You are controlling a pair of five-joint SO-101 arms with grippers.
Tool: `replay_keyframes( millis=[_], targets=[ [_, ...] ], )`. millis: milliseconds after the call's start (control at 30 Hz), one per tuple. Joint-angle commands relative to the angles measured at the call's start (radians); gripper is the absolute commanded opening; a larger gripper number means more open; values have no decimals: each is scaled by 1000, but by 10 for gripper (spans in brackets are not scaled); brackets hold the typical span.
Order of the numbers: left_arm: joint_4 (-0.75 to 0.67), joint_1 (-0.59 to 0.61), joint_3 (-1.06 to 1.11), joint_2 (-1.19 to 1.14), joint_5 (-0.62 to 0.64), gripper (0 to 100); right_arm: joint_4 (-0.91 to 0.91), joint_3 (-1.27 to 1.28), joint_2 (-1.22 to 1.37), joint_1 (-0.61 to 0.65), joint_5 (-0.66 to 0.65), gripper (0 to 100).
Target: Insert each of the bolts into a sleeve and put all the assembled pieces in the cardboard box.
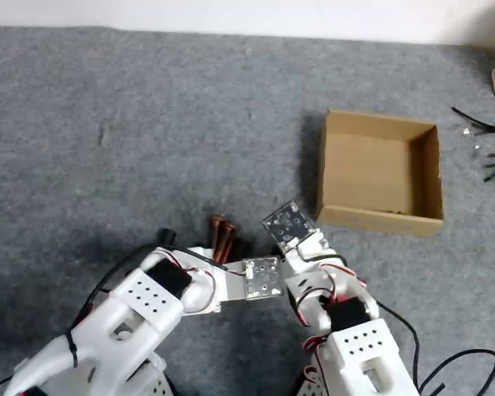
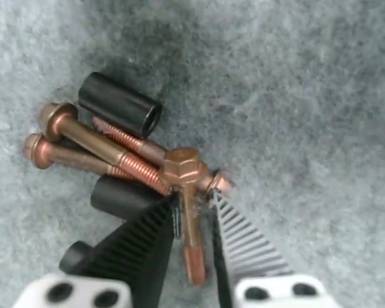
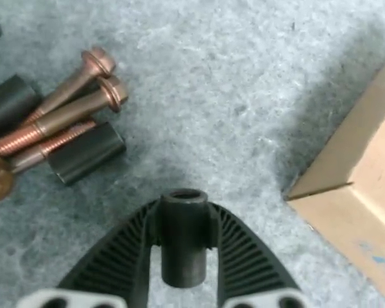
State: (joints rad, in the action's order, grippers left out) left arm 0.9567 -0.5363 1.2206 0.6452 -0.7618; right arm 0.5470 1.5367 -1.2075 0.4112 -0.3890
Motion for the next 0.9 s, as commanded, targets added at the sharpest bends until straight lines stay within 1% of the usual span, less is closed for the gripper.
replay_keyframes(
  millis=[0,33,67,567,667,700,867],
  targets=[
    [23,-12,1,-35,-14,30,-28,-7,-21,-13,9,5],
    [28,-12,1,-35,-32,7,-28,-7,-21,-13,9,5],
    [29,-12,1,-35,-41,5,-28,-7,-21,-13,9,5],
    [21,-13,27,-15,-41,7,-28,-7,-21,-15,9,5],
    [21,-13,58,59,-37,7,-28,-7,-21,-15,9,5],
    [21,-13,70,101,-18,7,-28,-7,-21,-15,9,5],
    [26,-13,153,378,43,7,-28,-7,-21,-15,8,5]
  ],
)
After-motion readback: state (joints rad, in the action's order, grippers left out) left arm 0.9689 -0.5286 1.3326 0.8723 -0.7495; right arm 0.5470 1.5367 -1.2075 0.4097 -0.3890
